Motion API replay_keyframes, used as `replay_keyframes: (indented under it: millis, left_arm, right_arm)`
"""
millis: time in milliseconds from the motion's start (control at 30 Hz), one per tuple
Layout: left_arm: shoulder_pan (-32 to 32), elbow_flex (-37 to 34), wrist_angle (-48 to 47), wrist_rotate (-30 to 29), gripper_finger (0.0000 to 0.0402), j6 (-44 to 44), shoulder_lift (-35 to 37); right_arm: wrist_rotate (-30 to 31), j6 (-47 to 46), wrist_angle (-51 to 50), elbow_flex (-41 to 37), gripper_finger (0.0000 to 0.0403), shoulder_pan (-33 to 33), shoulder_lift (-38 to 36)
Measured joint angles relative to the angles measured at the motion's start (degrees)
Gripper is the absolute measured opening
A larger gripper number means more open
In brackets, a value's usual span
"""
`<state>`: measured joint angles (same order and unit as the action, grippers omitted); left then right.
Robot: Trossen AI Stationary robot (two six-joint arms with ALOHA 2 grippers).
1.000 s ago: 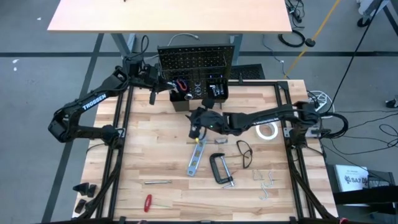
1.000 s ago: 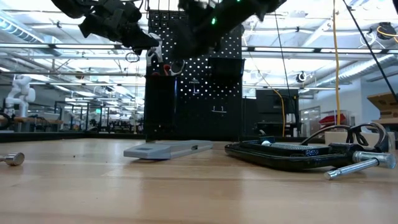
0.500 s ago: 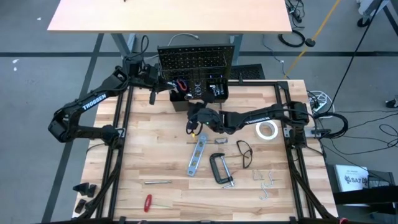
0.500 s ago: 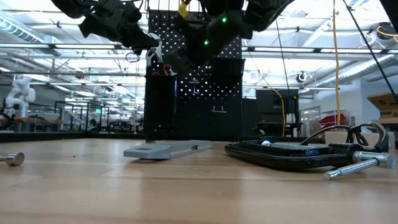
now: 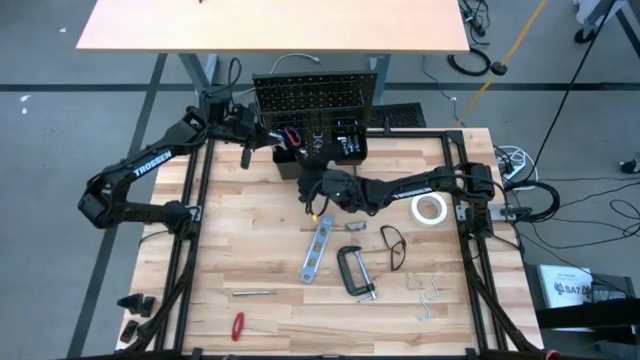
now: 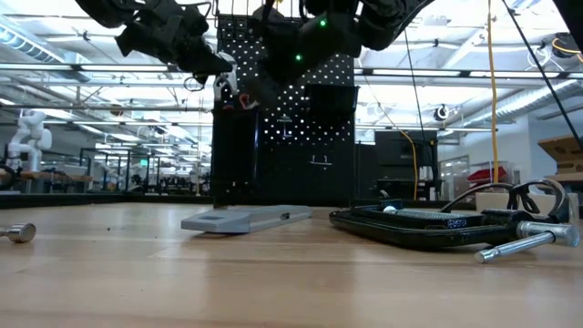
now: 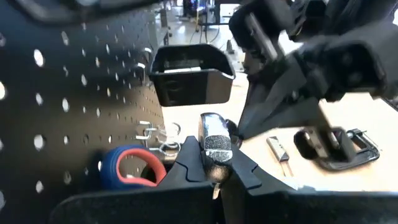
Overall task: Hang tools onto peg board
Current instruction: Put the slip-joint pliers into the left black bin on the peg board
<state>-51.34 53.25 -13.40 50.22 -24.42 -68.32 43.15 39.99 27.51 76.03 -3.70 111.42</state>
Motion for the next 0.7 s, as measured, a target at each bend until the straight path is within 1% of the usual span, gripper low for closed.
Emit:
replay_keyframes:
  millis: [167, 233, 333, 400, 533, 700]
  left_arm:
    - [0.0, -0.02, -0.03, 0.04, 0.0003, 0.04, -0.03]
    - [0.0, -0.02, -0.03, 0.02, 0.0003, 0.04, -0.03]
    - [0.05, -0.02, -0.3, -1.52, 0.0003, 0.18, 0.04]
    - [0.09, -0.02, -0.67, -2.67, 0.0003, 0.19, 0.08]
    - [0.09, 0.0, -0.72, -2.6, 0.0003, 0.17, 0.08]
    - [0.51, 0.0, -0.87, -2.68, 0.0003, 0.12, 0.08]
  right_arm:
    - [0.44, 4.05, 5.49, 0.04, 0.0, -0.4, -0.09]
    - [0.51, 4.24, 5.99, 0.09, 0.0, -0.46, -0.14]
    - [0.35, 4.19, 3.93, 0.09, 0.0, -0.04, -0.14]
    - [-1.72, 3.02, 0.7, 0.11, 0.0, 0.98, -0.18]
    - [-6.36, 0.0, -4.0, 0.09, 0.0, 2.74, -0.14]
    - [-6.85, -0.38, -2.62, 0.09, 0.0, 1.79, 1.89]
